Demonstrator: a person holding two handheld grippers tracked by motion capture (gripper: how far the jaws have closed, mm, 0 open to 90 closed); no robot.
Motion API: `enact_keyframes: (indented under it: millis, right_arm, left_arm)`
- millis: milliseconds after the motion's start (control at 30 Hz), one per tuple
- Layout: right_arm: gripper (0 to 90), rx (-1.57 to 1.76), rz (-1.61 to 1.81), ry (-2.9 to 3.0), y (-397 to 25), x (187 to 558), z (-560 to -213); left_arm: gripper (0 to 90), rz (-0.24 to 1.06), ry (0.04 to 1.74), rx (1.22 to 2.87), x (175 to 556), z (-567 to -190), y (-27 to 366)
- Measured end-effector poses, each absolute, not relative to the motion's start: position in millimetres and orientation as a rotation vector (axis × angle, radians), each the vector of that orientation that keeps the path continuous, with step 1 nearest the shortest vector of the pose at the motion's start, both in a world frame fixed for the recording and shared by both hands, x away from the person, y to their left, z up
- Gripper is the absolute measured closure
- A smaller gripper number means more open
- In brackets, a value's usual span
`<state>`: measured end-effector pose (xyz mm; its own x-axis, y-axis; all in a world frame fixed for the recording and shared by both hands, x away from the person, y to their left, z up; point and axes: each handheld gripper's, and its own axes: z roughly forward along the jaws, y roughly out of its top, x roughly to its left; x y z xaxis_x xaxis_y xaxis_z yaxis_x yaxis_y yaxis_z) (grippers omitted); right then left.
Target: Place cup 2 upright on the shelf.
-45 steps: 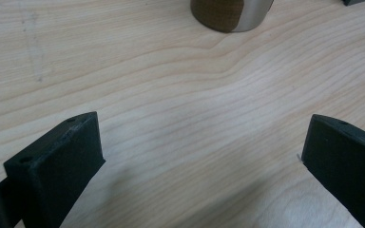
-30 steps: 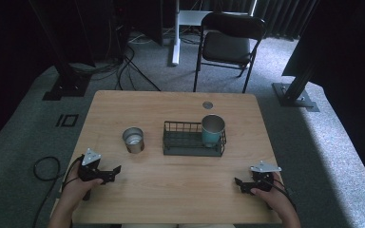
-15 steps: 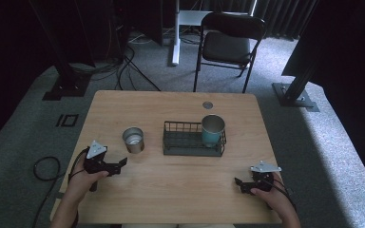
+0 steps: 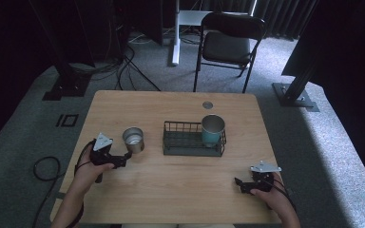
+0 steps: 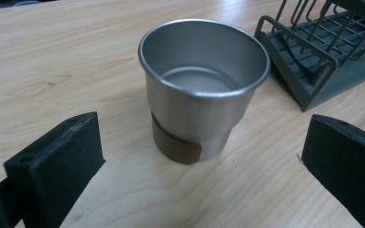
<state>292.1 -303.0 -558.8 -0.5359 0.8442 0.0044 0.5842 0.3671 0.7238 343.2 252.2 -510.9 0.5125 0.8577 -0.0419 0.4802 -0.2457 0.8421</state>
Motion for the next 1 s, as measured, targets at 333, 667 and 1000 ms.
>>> enact_keyframes:
  millis: [333, 667, 1000]
  right_arm:
    - [11.8, 1.247, 0.975, 2.267, -303, 292, -559]
    - [11.8, 1.247, 0.976, 2.267, -303, 292, -559]
    - [11.8, 1.248, 0.976, 2.267, -303, 292, -559]
  left_arm:
    - [0.5, 0.578, 1.098, 1.870, 354, -509, 244]
    - [0.5, 0.618, 1.087, 1.853, 362, -510, 232]
    - [0.5, 0.630, 1.088, 1.870, 371, -512, 224]
